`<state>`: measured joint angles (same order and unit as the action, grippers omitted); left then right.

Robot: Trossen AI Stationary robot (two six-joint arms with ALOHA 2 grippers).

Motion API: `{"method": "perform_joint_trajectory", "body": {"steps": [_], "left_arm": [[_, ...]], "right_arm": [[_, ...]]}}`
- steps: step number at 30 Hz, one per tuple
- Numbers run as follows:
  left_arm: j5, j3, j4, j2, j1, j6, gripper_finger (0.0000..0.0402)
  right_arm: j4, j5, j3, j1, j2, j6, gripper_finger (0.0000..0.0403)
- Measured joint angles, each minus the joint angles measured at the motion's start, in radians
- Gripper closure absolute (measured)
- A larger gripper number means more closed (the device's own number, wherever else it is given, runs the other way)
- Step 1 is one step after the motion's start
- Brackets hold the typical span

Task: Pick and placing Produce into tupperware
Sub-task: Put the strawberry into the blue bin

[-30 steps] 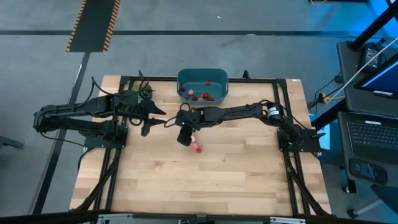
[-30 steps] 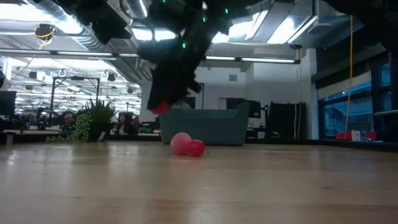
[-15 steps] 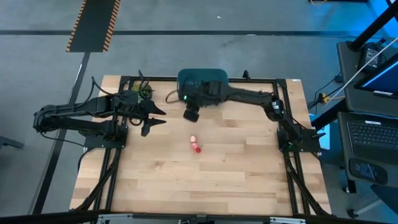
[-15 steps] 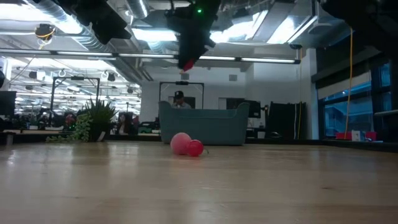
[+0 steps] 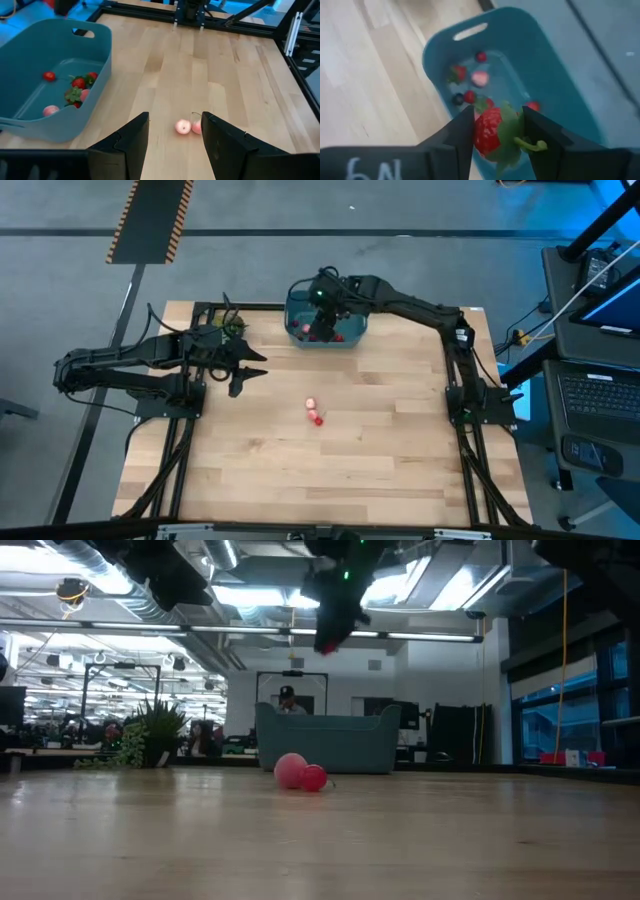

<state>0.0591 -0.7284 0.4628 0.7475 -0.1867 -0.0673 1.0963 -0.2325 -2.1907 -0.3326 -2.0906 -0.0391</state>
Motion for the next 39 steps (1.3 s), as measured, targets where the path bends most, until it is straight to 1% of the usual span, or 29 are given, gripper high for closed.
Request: {"method": "perform_joint_trajectory", "body": {"steps": [4, 9, 11, 13, 17, 19, 23, 25, 29, 33, 39], "left_arm": [[0.000, 0.000, 0.000, 0.000, 0.000, 0.000, 0.0227], [0.000, 0.000, 0.000, 0.000, 0.000, 0.000, 0.0227], [0.000, 0.000, 0.001, 0.000, 0.000, 0.000, 0.0227], [0.000, 0.000, 0.000, 0.000, 0.000, 0.000, 0.0227], [0.000, 0.000, 0.000, 0.000, 0.000, 0.000, 0.0227], [0.000, 0.000, 0.000, 0.000, 0.000, 0.000, 0.0227], [-0.009, 0.000, 0.000, 0.000, 0.000, 0.000, 0.0227], [-0.021, 0.000, 0.000, 0.000, 0.000, 0.000, 0.0227], [-0.024, 0.000, -0.001, 0.000, 0.001, -0.001, 0.0227], [-0.023, 0.000, -0.001, 0.000, 0.000, -0.001, 0.0227], [-0.023, 0.000, -0.001, 0.000, 0.000, -0.001, 0.0227]], "right_arm": [[-0.140, 0.086, 0.145, -0.044, -0.003, 0.003, 0.0254], [-0.414, 0.261, 0.339, -0.094, -0.002, -0.009, 0.0256], [-0.518, 0.286, 0.404, -0.110, -0.002, -0.036, 0.0253], [-0.596, 0.289, 0.456, -0.128, -0.002, -0.081, 0.0252], [-0.684, 0.296, 0.532, -0.156, -0.002, -0.224, 0.0251], [-0.696, 0.334, 0.550, -0.165, -0.003, -0.279, 0.0251], [-0.739, 0.487, 0.551, -0.164, -0.046, -0.362, 0.0250], [-0.767, 0.560, 0.528, -0.163, -0.086, -0.403, 0.0250], [-0.743, 0.611, 0.429, -0.160, -0.167, -0.436, 0.0250], [-0.622, 0.612, 0.301, -0.155, -0.230, -0.444, 0.0250], [-0.381, 0.493, 0.105, -0.154, -0.317, -0.552, 0.0249]]}}
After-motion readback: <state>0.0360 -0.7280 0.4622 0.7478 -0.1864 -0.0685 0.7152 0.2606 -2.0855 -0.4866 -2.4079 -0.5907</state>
